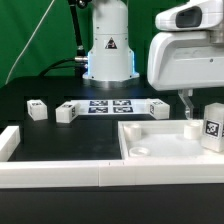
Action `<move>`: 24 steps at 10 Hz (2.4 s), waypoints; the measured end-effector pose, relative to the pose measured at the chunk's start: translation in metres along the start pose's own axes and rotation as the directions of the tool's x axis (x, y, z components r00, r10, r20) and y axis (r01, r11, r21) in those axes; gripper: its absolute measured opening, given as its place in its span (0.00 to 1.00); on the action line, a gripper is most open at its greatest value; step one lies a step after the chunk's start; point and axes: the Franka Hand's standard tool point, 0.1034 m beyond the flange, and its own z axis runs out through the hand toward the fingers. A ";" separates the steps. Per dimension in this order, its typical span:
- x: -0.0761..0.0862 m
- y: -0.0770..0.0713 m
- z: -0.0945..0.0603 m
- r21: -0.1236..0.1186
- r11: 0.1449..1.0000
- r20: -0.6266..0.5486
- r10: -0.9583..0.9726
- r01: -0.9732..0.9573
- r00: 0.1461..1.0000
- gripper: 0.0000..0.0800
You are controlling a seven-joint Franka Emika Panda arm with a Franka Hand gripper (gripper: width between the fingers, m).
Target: Assemble one leg
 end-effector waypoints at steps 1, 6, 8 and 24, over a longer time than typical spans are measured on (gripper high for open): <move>-0.001 0.002 0.001 0.000 0.993 -0.003 -0.117 0.117 0.993 0.81; -0.003 0.003 0.003 0.002 0.919 0.000 -0.394 0.394 0.919 0.81; -0.003 0.003 0.003 0.002 0.919 -0.001 -0.395 0.395 0.919 0.48; -0.005 0.008 0.006 0.004 0.522 0.018 0.853 -0.853 0.522 0.36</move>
Offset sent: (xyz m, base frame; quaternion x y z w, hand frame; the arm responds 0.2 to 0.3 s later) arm -0.0081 0.0065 -0.0026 0.0102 -0.0005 -0.2151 0.9765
